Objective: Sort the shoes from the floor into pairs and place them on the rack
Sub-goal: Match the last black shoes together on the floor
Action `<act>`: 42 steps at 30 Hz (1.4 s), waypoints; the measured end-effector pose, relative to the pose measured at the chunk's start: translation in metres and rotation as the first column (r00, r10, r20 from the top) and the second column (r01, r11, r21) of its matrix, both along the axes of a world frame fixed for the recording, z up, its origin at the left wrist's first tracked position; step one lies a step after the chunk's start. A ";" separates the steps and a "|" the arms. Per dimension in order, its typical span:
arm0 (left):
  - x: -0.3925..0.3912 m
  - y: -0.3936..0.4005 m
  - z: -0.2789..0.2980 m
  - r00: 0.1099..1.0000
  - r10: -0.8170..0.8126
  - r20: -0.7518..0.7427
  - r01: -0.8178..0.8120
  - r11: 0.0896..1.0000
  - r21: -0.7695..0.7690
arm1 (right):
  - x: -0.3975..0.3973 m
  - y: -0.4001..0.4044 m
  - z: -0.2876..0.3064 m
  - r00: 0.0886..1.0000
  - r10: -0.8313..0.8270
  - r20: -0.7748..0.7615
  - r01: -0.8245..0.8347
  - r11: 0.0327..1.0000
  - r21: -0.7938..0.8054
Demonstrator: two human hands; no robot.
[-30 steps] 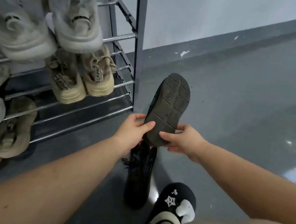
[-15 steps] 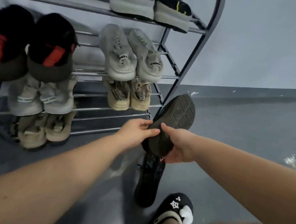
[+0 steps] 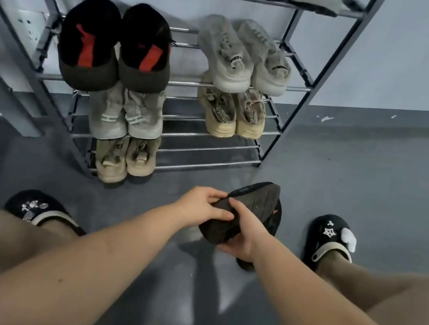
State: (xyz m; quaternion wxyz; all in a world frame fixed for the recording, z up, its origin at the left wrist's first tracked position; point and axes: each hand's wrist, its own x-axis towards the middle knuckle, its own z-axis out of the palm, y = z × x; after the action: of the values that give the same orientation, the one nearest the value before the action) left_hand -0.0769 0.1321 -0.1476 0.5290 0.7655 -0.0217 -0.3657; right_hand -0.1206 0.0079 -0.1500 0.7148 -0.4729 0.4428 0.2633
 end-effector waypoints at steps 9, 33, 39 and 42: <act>-0.010 -0.001 -0.047 0.865 0.440 -0.241 -0.434 0.897 0.080 | 0.001 0.000 -0.031 0.994 -0.097 0.041 0.086 0.975 0.203; 0.001 0.005 -0.104 0.852 0.521 -0.061 -0.511 0.850 0.126 | 0.022 0.008 -0.078 0.980 0.170 0.104 -0.178 0.982 0.069; 0.002 0.017 -0.119 0.864 0.498 -0.070 -0.482 0.860 0.169 | 0.031 0.016 -0.091 0.948 0.302 0.101 -0.287 0.948 -0.136; 0.003 0.022 -0.128 0.902 0.428 -0.061 -0.403 0.882 0.243 | 0.029 0.021 -0.100 0.916 0.398 0.060 -0.376 0.899 -0.226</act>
State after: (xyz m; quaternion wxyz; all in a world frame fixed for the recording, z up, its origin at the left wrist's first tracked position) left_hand -0.0743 0.1538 -0.2761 0.5053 0.7853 0.2144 -0.2864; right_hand -0.0916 0.0288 -0.2496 0.6165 -0.6372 0.3273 0.3269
